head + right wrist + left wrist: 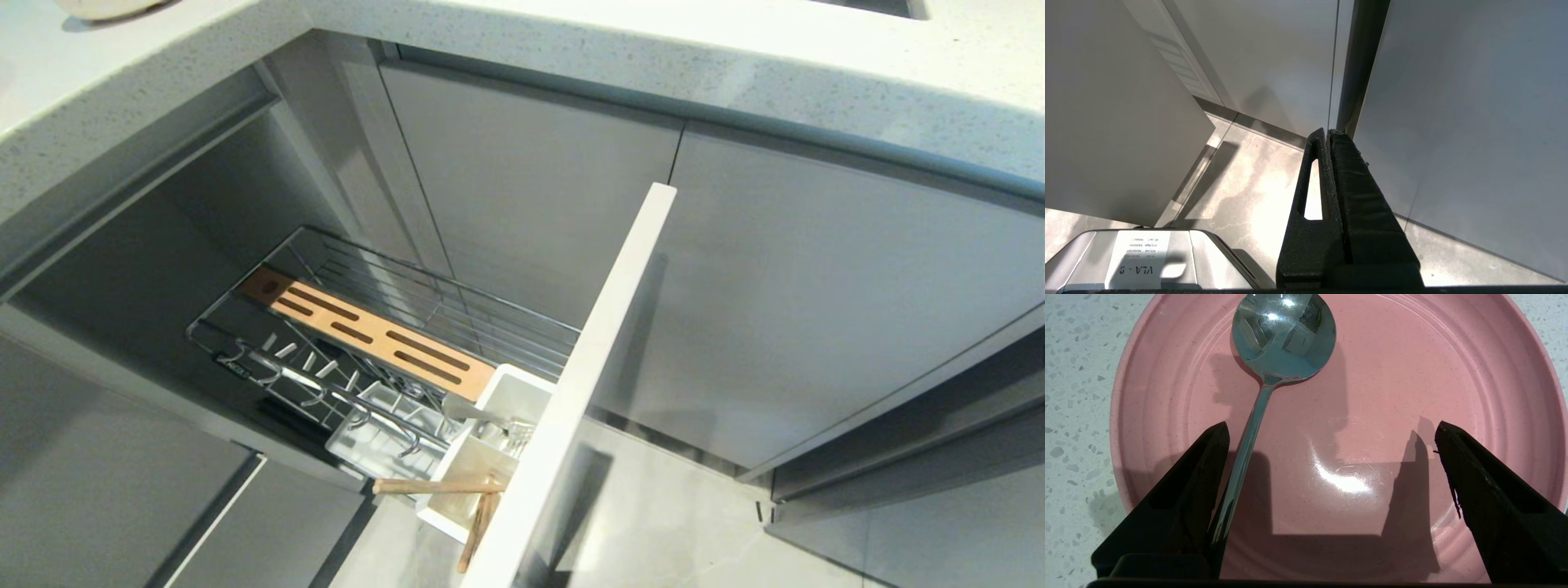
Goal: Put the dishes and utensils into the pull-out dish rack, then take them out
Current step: Pick up the spoon and place it in the cupboard
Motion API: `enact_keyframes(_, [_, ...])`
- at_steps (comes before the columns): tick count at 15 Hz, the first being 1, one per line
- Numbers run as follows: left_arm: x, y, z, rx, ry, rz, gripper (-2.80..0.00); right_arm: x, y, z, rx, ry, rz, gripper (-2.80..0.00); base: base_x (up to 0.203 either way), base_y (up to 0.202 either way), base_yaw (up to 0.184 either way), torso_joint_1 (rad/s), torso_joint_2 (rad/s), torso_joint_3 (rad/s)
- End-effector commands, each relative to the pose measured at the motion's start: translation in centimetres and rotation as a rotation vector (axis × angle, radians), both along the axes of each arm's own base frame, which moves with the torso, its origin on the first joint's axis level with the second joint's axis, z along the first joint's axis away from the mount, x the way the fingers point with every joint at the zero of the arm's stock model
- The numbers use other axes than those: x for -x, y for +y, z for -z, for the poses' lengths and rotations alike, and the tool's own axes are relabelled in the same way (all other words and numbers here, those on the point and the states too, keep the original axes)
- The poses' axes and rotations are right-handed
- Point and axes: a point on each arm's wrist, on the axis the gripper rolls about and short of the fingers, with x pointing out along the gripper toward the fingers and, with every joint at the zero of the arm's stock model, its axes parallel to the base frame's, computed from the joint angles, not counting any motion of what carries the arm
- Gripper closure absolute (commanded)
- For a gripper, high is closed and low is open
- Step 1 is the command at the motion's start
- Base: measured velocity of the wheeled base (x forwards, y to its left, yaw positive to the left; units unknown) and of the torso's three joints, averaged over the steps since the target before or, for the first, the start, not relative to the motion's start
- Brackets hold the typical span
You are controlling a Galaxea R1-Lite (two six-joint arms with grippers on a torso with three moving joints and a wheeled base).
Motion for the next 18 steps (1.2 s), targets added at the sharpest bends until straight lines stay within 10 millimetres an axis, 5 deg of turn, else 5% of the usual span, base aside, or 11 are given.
enact_keyframes(1, [0.03,-0.05,0.01,0.001,0.000,0.005,-2.80,-0.02,0.00,0.04,0.000,0.002,-0.001,0.00,0.000,0.000,0.000,0.000,0.00,0.000])
enact_keyframes(4, [-0.03,0.03,0.05,-0.001,0.002,0.006,-2.80,-0.02,0.00,0.04,0.000,0.002,-0.001,0.00,0.000,0.000,0.000,0.000,0.00,0.000])
enact_keyframes(5, [-0.06,0.07,0.05,-0.002,0.001,0.006,0.00,-0.02,0.00,0.04,0.000,0.002,-0.001,0.00,0.000,0.000,0.000,0.000,0.00,0.000])
enact_keyframes(18, [0.08,-0.05,-0.02,-0.003,0.002,-0.003,0.00,-0.02,0.00,0.04,0.000,0.002,-0.001,0.00,0.000,0.000,0.000,0.000,0.00,0.000])
